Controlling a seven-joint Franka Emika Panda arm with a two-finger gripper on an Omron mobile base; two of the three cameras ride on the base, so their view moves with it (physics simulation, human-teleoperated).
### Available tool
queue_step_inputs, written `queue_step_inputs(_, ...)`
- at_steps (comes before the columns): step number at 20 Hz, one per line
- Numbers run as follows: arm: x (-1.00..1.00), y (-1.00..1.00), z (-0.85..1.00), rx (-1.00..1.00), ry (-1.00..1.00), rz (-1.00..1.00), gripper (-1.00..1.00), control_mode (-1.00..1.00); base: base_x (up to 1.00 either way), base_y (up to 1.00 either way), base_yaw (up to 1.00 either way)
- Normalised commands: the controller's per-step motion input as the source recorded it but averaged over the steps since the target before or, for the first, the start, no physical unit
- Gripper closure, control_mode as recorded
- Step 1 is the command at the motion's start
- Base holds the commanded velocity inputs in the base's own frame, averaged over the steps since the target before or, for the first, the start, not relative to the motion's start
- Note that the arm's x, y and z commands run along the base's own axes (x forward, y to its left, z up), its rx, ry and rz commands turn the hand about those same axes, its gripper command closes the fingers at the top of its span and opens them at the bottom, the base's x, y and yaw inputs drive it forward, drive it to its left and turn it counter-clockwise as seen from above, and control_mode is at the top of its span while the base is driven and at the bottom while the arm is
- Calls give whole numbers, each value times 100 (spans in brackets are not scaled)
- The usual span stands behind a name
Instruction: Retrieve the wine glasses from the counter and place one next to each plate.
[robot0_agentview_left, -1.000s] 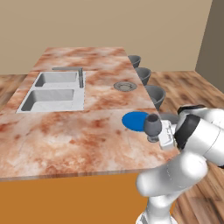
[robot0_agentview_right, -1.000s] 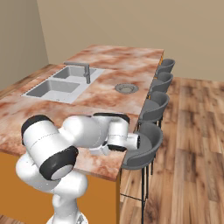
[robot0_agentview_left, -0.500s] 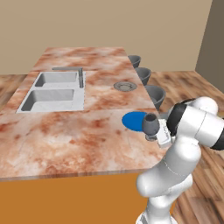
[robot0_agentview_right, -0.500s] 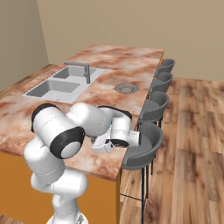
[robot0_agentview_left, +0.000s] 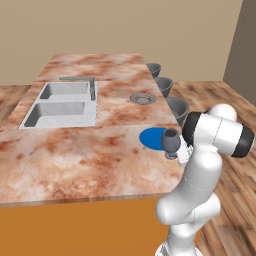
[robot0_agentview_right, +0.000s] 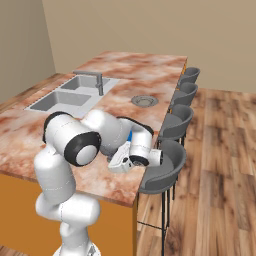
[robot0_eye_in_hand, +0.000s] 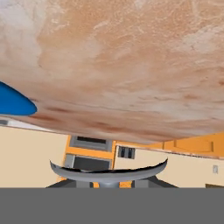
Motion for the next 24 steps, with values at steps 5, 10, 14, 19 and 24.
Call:
queue_step_inputs(5,17,0,-7,0,0,-9,100,-100,0,0,0)
queue_step_inputs(10,12,0,-12,0,0,-9,100,-100,0,0,0)
queue_step_inputs(14,17,0,-13,0,2,-8,100,-100,0,0,0)
queue_step_inputs(19,20,0,-10,0,0,-3,100,-100,0,0,0)
queue_step_inputs(24,32,0,-7,0,0,0,100,-100,0,0,0)
